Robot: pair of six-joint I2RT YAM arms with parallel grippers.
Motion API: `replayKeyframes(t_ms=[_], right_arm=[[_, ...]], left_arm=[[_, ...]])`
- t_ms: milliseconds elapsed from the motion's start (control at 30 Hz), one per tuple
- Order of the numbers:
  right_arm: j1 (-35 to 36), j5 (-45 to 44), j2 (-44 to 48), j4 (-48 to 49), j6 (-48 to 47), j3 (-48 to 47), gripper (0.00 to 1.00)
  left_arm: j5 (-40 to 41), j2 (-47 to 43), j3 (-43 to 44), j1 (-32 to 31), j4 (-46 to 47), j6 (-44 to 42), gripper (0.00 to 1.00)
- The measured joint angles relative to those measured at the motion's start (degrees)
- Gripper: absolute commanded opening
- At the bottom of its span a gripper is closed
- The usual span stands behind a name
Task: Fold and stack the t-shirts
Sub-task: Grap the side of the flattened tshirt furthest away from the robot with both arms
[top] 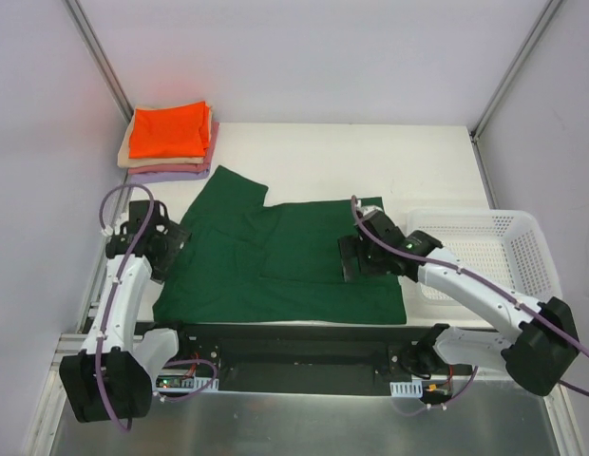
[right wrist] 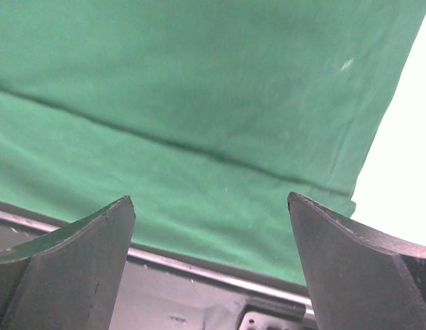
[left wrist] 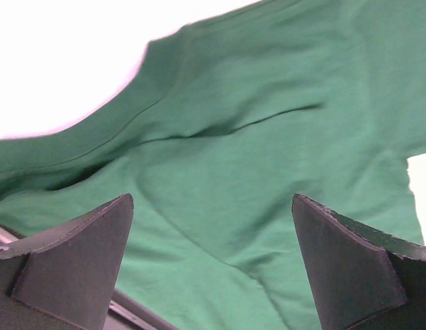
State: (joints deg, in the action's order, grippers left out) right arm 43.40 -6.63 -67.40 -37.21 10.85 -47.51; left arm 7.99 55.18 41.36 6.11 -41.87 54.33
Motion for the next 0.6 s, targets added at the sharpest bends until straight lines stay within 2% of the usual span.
replayKeyframes(t_ms=[100, 267, 500, 600], right_arm=[[-0.8, -3.3, 1.0, 1.0, -0.5, -4.3, 0.96], [-4.7, -8.6, 1.3, 2.7, -1.1, -7.5, 0.96], [-6.5, -13.8, -0.2, 4.0, -4.5, -11.4, 0.96], [-7.1, -14.1, -0.7, 4.2, -5.2, -11.4, 0.96]], left_arm=[[0.0, 1.9, 6.9, -0.5, -0.3, -0.4, 0.99], [0.2, 13.0, 22.4, -5.8, 0.1, -4.9, 0.99], [-0.4, 38.1, 48.2, -10.7, 1.4, -17.0, 0.98], [-0.6, 51.5, 61.5, -11.4, 1.3, -21.7, 0.93]])
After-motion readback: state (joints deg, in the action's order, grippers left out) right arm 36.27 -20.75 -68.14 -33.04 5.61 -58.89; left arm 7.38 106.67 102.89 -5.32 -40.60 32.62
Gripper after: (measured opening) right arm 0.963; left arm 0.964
